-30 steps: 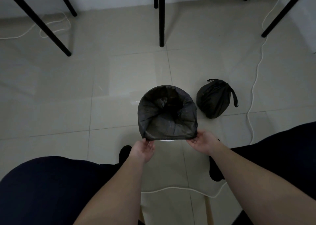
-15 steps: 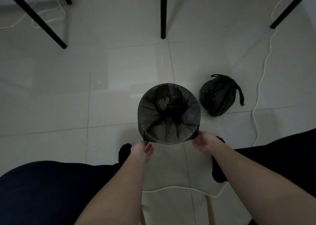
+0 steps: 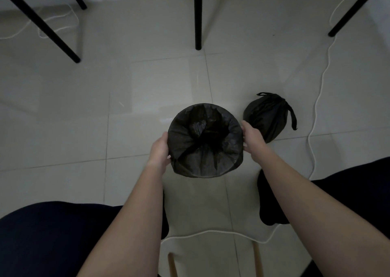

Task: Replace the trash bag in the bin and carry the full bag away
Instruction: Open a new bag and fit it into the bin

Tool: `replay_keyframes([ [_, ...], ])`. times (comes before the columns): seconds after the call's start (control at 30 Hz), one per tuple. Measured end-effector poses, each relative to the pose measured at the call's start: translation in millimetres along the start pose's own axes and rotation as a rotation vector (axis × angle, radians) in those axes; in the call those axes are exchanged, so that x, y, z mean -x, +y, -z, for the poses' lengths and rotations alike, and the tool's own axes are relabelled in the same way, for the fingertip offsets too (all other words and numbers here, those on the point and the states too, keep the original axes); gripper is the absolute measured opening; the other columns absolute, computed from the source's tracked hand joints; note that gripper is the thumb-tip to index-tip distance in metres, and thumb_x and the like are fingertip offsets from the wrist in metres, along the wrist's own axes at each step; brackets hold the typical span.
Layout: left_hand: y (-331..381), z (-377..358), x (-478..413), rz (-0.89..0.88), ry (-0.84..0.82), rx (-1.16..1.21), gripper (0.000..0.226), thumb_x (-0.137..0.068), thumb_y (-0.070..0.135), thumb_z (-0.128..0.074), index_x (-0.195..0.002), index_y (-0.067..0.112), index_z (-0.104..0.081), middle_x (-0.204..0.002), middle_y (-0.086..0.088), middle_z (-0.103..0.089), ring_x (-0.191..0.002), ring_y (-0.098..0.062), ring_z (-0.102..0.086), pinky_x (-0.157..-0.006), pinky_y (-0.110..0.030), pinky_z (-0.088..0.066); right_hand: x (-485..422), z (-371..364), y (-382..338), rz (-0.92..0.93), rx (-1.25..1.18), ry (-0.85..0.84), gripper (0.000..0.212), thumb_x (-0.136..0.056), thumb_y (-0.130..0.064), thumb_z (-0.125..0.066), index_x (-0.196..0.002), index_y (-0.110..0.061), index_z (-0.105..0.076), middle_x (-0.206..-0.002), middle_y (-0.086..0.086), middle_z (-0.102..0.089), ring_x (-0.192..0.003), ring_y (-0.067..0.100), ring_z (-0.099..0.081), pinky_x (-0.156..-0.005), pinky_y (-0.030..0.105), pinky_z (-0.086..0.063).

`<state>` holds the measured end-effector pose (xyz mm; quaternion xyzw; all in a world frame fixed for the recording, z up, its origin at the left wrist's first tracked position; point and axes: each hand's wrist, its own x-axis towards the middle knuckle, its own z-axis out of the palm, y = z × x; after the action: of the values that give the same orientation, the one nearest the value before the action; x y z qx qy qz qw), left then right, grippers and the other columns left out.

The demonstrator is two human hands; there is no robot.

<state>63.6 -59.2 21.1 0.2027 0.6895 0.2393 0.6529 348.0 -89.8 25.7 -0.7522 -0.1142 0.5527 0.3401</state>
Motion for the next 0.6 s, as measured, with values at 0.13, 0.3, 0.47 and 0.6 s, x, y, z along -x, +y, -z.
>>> replay_keyframes([
  [0.13, -7, 2, -10, 0.100, -0.041, 0.058, 0.045, -0.104, 0.061, -0.043, -0.113, 0.026, -0.070, -0.117, 0.002, -0.074, -0.112, -0.026, -0.066, -0.094, -0.042, -0.056, -2, -3, 3, -0.092, -0.033, -0.085, 0.058, -0.099, -0.066, -0.042, -0.124, -0.020, -0.068, -0.118, -0.001, -0.071, -0.108, 0.020, -0.066, -0.092, 0.038, -0.055],
  [0.3, -13, -2, -20, 0.138, -0.049, 0.087, 0.054, -0.100, 0.068, -0.043, -0.120, 0.027, -0.071, -0.114, 0.004, -0.075, -0.107, -0.021, -0.067, -0.087, -0.039, -0.054, -27, 1, 11, -0.208, -0.023, -0.096, 0.082, -0.085, -0.084, -0.036, -0.135, -0.024, -0.063, -0.120, -0.002, -0.074, -0.110, 0.023, -0.068, -0.084, 0.039, -0.058],
  [0.47, 7, 5, -34, -0.051, 0.211, -0.084, 0.045, -0.097, 0.059, -0.039, -0.103, 0.024, -0.067, -0.103, 0.000, -0.070, -0.103, -0.029, -0.065, -0.095, -0.043, -0.051, -42, 2, -6, -0.018, 0.146, 0.130, 0.054, -0.089, -0.059, -0.040, -0.090, -0.017, -0.073, -0.104, 0.013, -0.074, -0.092, 0.031, -0.067, -0.087, 0.043, -0.056],
  [0.6, 25, 0, -29, 0.023, 0.088, -0.111, 0.054, -0.100, 0.065, -0.034, -0.111, 0.026, -0.069, -0.110, -0.001, -0.071, -0.106, -0.028, -0.066, -0.097, -0.049, -0.052, -41, -12, -22, 0.005, 0.078, 0.047, 0.051, -0.093, -0.061, -0.043, -0.092, -0.018, -0.071, -0.114, 0.010, -0.073, -0.102, 0.029, -0.068, -0.101, 0.048, -0.054],
])
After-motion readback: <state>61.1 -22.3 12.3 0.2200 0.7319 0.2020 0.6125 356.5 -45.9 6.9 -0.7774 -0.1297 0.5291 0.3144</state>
